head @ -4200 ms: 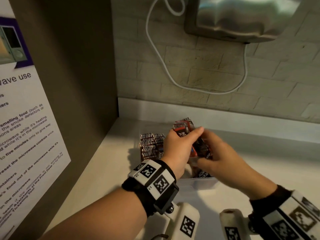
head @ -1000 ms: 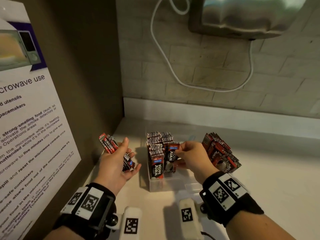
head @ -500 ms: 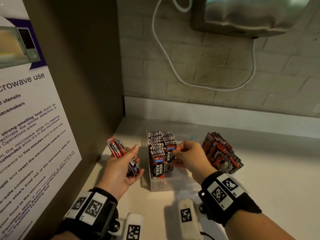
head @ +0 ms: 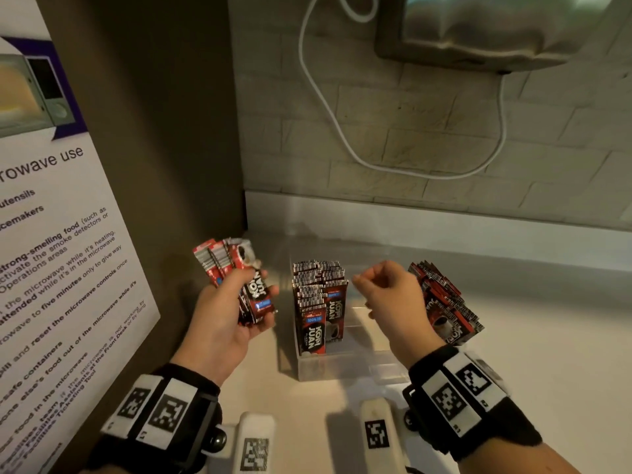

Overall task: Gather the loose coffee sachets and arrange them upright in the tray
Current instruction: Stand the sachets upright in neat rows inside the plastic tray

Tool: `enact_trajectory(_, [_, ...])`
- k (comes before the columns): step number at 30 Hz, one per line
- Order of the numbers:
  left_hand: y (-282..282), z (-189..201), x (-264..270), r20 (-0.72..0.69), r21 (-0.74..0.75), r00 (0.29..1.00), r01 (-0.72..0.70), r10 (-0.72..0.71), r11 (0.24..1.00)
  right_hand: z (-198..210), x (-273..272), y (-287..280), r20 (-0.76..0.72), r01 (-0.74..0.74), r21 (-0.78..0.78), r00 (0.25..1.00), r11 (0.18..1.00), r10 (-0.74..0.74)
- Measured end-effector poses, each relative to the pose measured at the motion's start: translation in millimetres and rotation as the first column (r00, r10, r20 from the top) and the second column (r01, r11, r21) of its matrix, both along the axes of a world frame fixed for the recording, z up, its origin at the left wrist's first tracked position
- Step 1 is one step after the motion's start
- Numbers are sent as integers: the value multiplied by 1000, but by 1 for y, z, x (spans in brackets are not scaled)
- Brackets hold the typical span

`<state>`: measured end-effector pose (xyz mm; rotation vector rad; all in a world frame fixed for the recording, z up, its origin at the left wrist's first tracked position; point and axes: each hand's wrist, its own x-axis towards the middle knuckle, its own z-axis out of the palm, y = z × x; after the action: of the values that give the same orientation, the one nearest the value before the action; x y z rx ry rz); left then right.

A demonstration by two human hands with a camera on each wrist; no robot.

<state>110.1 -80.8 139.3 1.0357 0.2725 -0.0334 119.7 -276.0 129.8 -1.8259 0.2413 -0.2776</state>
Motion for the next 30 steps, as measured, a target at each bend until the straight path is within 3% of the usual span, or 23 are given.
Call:
enact_trajectory(3, [0,12,-6,100,94,990,92,-101,991,26,-13,4,100,-88,101,992,991,78])
enact_trajectory(7, [-9,21,-18,186,148,948,234,-260,961,54,-27,16,108,-308,235,951,922,290])
enact_trajectory(12, [-22,15,-23,137,215,898,384,-417,898,60,-32,21,134,-368,231,929,901,345])
enact_trajectory(16, [-20,13,-22,122,120,906,393,-406,912,61,-30,8,165,-279,384,959,880,232])
enact_trajectory(20, [-23,18,-18,180,95,950,241,-255,966,60,-32,-4,107,-253,531,967,809,232])
enact_trajectory(22, [-25,19,-13,177,44,974,133,-139,990,57,-35,-8,57,-285,456,955,843,292])
enact_trajectory(24, [-27,19,-8,175,6,983,62,-62,998,52,-37,-10,-41,-353,110,933,929,359])
enact_trajectory(26, [-31,21,-8,194,49,978,68,-76,997,49,-38,-8,-130,-403,-291,915,868,382])
enact_trajectory(27, [-35,21,-9,208,91,972,91,-109,992,48,-38,-5,-132,-409,-376,912,832,388])
enact_trajectory(30, [-46,19,-14,231,176,958,134,-173,975,47,-36,1,-50,-402,-319,911,858,408])
